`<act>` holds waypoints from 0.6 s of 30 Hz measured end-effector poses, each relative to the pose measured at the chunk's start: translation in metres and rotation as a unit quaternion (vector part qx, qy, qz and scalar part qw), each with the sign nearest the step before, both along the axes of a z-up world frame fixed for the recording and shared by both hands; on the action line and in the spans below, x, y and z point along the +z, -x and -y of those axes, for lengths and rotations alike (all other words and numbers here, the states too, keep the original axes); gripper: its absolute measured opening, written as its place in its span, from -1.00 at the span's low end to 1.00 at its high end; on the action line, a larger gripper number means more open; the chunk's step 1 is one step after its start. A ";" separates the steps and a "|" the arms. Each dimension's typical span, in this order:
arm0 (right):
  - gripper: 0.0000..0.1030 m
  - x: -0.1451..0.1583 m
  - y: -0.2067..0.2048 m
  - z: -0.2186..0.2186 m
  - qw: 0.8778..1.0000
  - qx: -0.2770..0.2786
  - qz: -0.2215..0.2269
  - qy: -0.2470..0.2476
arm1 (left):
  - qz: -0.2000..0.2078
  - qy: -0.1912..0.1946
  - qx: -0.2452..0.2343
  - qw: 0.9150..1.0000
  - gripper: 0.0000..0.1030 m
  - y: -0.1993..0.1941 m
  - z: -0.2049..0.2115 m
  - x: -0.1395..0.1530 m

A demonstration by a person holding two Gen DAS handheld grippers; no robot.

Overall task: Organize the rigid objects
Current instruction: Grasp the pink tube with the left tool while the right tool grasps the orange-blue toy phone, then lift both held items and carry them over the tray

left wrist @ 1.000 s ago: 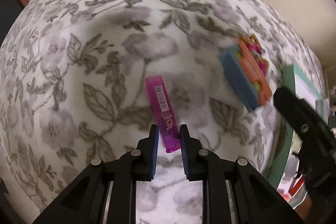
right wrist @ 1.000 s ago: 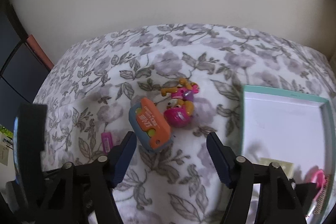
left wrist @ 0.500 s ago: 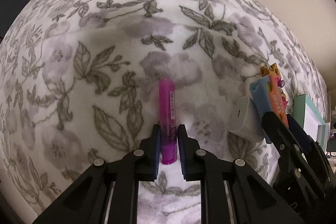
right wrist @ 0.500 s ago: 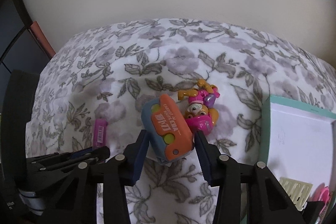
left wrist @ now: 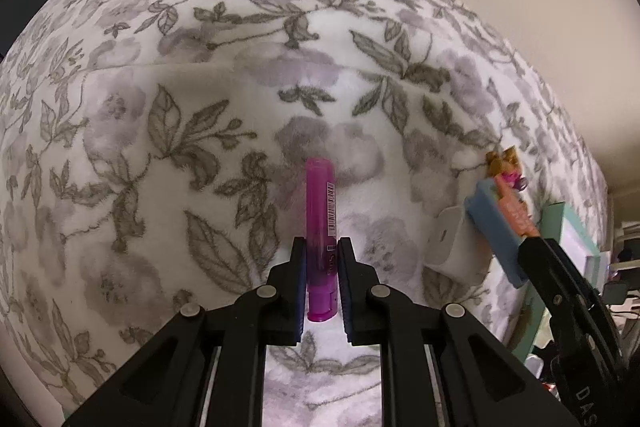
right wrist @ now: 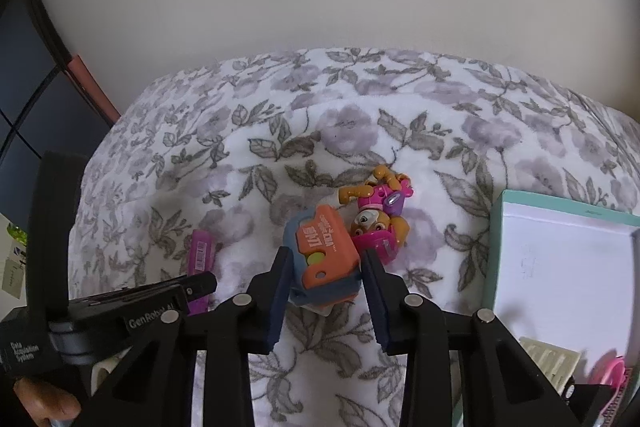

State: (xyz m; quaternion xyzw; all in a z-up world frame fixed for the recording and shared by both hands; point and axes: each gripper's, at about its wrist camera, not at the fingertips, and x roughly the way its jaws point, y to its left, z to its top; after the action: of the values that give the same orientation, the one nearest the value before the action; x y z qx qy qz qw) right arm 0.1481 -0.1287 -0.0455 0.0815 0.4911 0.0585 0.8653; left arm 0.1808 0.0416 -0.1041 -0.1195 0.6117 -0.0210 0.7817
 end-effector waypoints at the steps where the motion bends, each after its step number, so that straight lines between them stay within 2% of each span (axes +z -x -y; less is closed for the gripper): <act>1: -0.29 0.002 0.000 0.001 1.000 -0.001 0.000 0.000 | 0.003 0.001 0.001 1.000 -0.71 -0.001 -0.001 0.003; 2: -0.39 0.004 0.001 0.002 1.000 -0.001 0.001 -0.001 | 0.006 0.002 0.001 1.000 -0.71 0.001 -0.001 0.008; 4: -0.96 0.008 0.001 0.005 1.000 -0.001 0.003 -0.003 | 0.011 0.005 0.002 1.000 -0.71 0.006 -0.005 0.016; 10: -0.95 0.011 0.002 0.007 1.000 0.004 0.001 -0.010 | 0.024 0.011 0.002 1.000 -0.71 0.011 -0.009 0.031; 18: -0.93 0.006 -0.002 0.007 0.999 -0.012 0.002 -0.031 | 0.010 0.013 0.006 1.000 -0.71 0.008 -0.008 0.025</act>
State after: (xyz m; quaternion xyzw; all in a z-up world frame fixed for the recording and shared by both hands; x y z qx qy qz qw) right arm 0.1505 -0.1357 -0.0391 0.1144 0.4864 0.0633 0.8639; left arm 0.1728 0.0501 -0.0794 -0.1328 0.6028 -0.0254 0.7864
